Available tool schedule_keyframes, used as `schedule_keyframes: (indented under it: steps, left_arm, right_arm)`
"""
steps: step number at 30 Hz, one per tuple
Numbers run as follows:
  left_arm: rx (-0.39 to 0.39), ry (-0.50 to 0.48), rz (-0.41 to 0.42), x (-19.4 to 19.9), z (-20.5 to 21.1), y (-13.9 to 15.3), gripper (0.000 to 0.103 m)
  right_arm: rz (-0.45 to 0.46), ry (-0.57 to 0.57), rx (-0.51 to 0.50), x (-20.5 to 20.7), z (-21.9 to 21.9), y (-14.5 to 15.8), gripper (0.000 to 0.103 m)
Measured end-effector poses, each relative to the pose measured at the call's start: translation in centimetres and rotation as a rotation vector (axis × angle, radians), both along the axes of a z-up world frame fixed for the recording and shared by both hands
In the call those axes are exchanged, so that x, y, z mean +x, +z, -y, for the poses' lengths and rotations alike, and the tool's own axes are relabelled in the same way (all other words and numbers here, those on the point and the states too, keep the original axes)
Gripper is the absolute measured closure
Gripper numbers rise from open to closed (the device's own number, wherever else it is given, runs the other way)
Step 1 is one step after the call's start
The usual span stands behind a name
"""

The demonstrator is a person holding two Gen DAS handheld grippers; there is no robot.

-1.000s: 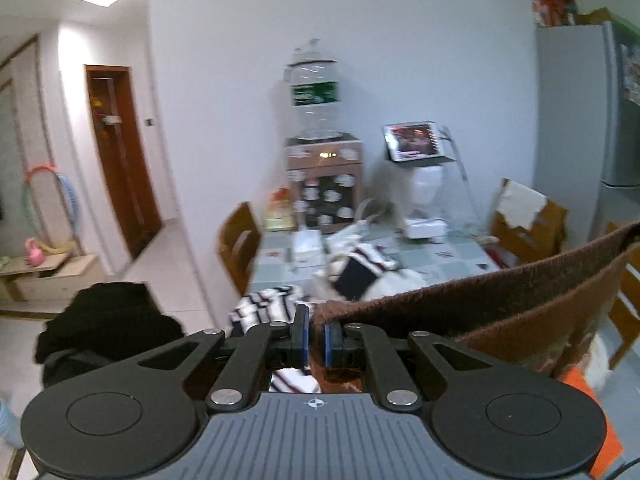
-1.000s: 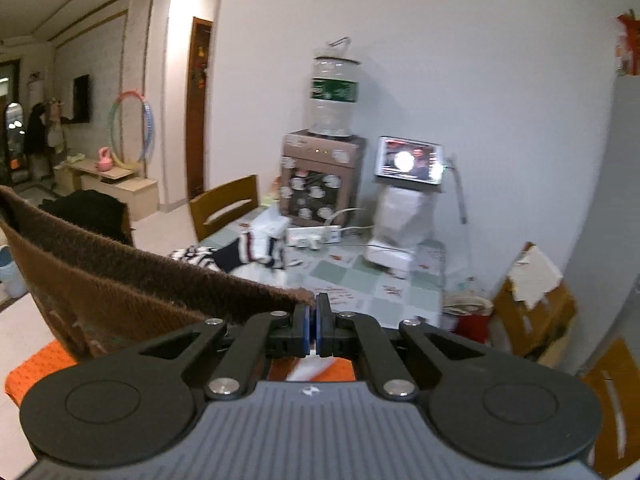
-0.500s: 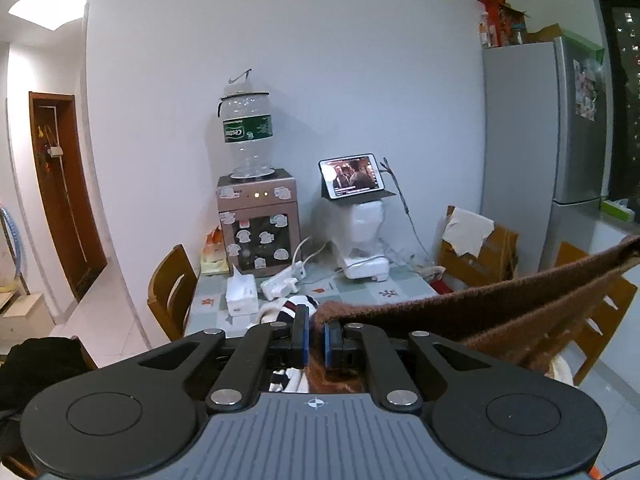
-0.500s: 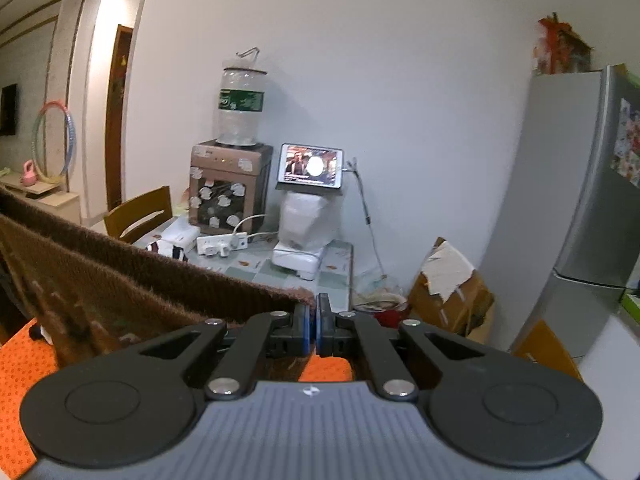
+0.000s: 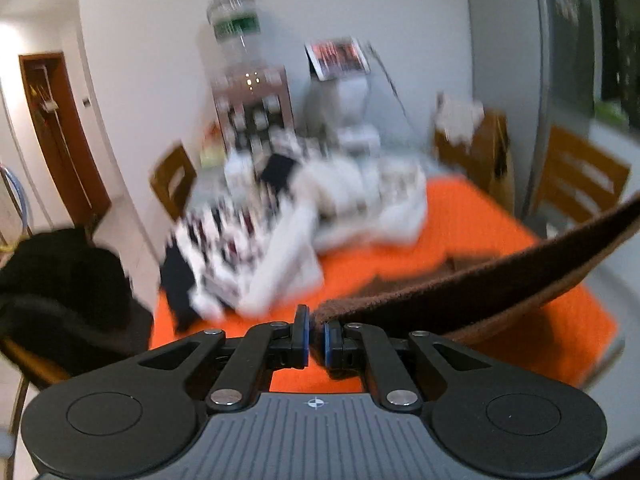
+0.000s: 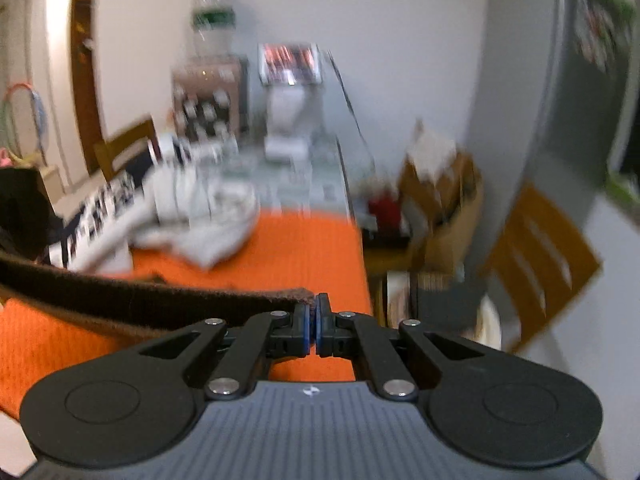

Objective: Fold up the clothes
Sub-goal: 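Lift the brown sweater with both grippers and shake it out in the air, then lower the brown sweater onto the mat and open both grippers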

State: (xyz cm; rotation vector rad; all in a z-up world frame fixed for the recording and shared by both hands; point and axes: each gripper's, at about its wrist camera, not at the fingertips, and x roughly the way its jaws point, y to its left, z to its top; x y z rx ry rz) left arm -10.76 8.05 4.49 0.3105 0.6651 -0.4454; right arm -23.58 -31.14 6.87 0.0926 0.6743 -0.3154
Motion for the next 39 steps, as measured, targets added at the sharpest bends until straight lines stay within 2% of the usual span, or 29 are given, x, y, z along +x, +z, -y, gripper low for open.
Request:
schedule_keyframes:
  steps: [3, 5, 9, 13, 18, 24, 32, 36, 38, 39]
  left_arm:
    - [0.013, 0.006, -0.139, -1.7, -1.2, -3.5, 0.094]
    - [0.024, 0.009, -0.177, -2.1, -1.7, -4.9, 0.094]
    - [0.018, 0.003, -0.203, -1.2, -2.0, -5.9, 0.094]
    - [0.002, 0.002, -0.182, 0.8, -1.6, -5.7, 0.094]
    - [-0.024, 0.036, -0.227, 5.6, -0.1, -5.2, 0.094]
    - [-0.052, 0.087, -0.352, 13.8, 1.7, -6.2, 0.093]
    - [-0.028, 0.190, -0.486, 22.6, 5.0, -10.1, 0.092]
    - [-0.003, 0.232, -0.551, 25.4, 6.2, -12.9, 0.085]
    - [-0.021, 0.255, -0.582, 26.1, 6.2, -13.6, 0.084]
    - [-0.036, 0.267, -0.596, 26.2, 6.1, -13.7, 0.077]
  right_arm:
    - [-0.089, -0.049, 0.051, -2.6, -1.5, -4.1, 0.100]
    - [-0.138, -0.072, 0.064, -3.9, -2.5, -6.2, 0.100]
    - [-0.187, -0.096, 0.064, -4.8, -4.1, -8.9, 0.100]
    - [-0.175, -0.094, 0.034, -3.4, -4.4, -8.7, 0.100]
    - [-0.165, -0.069, 0.009, 0.9, -2.5, -7.4, 0.100]
    - [-0.204, -0.005, 0.010, 8.4, 0.5, -8.3, 0.100]
    - [-0.322, 0.115, 0.067, 19.7, 4.9, -12.8, 0.100]
    - [-0.409, 0.177, 0.106, 24.3, 6.5, -16.0, 0.099]
    - [-0.456, 0.206, 0.134, 26.0, 7.1, -17.5, 0.095]
    - [-0.473, 0.219, 0.142, 26.6, 7.3, -18.0, 0.087]
